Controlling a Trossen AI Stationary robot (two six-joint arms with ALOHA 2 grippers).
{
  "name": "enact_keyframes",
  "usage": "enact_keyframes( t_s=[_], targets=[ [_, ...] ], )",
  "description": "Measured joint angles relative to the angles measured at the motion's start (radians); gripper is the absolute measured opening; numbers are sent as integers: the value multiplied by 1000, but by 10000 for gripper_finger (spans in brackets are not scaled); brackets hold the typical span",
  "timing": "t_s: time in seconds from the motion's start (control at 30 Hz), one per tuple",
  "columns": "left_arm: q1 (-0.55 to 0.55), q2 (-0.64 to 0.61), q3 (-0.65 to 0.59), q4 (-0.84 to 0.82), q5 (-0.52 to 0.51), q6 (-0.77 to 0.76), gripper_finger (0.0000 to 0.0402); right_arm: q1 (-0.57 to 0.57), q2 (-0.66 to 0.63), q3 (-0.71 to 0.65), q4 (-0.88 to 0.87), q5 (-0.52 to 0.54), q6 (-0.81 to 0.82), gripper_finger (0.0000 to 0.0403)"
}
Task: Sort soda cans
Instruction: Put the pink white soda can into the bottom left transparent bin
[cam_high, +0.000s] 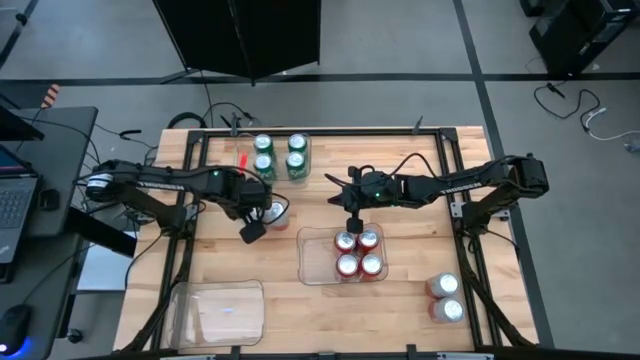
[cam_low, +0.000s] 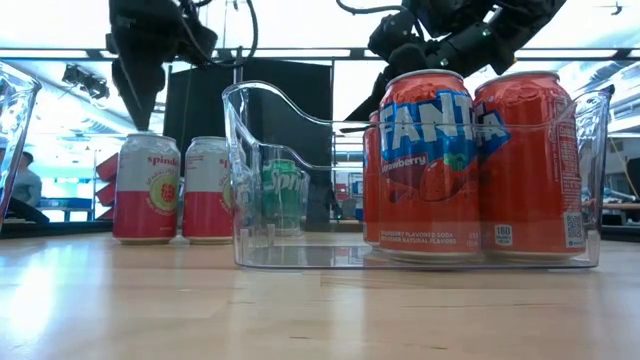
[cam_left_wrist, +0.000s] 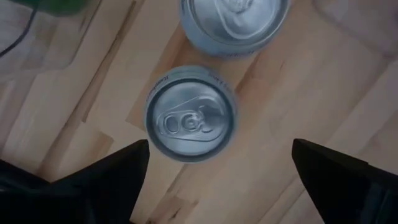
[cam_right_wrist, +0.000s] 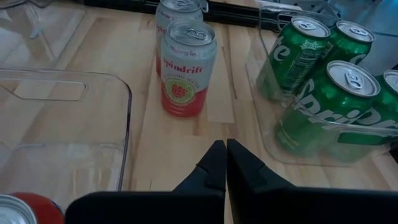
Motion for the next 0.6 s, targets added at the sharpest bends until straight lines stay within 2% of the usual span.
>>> enact_keyframes(
  t_s=[0.47, 0.6],
  targets=[
    [86, 0, -85, 131, -18, 91, 400, 1, 0, 0, 0, -51, 8, 1],
    [105, 0, -118, 137, 32, 91, 400, 1, 0, 1, -6, -51, 8, 1]
  ],
)
